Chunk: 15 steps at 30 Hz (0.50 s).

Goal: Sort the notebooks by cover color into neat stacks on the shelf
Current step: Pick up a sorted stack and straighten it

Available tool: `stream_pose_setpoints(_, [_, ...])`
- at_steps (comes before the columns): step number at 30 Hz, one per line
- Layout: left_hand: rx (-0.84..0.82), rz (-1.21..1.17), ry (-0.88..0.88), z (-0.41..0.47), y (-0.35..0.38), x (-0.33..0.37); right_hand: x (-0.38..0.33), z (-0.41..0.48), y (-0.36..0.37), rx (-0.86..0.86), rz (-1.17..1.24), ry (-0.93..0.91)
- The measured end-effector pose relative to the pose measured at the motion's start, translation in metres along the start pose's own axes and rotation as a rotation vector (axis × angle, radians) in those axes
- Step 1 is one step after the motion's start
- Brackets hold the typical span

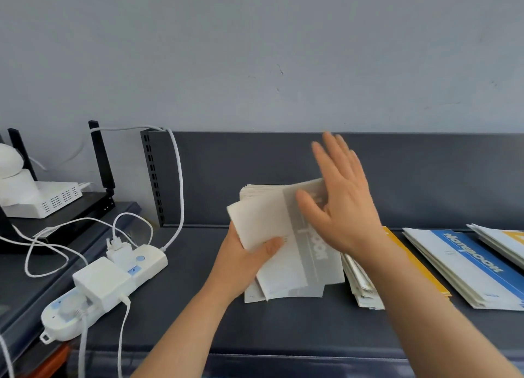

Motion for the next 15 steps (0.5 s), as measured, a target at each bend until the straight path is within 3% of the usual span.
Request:
stream_pose_setpoints(3, [0.031,0.023,-0.014,-0.002,0.0,-0.002,0.001,0.008,-0.001,-0.268,-0.089,0.052])
stream_pose_setpoints(7, [0.047,0.046,-0.063,0.0,-0.008,-0.002,0.017,0.0,-0.013,-0.169,0.309,0.111])
stream_pose_setpoints(10, [0.019,0.063,-0.064,0.003,-0.013,0.005,0.021,-0.008,-0.008,-0.212,0.171,0.064])
stream_pose_setpoints(15, [-0.008,0.061,-0.038,0.01,-0.012,0.012,0.004,0.004,-0.001,-0.146,-0.147,-0.049])
Point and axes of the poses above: each hand's wrist, its own z-axis towards the middle knuckle, its own y-axis out of the palm, x = y × z, the point moved 1 cm from there along z, towards the middle knuckle, and after that the axes turned 9 degrees about -x, right-handed, at the moved point
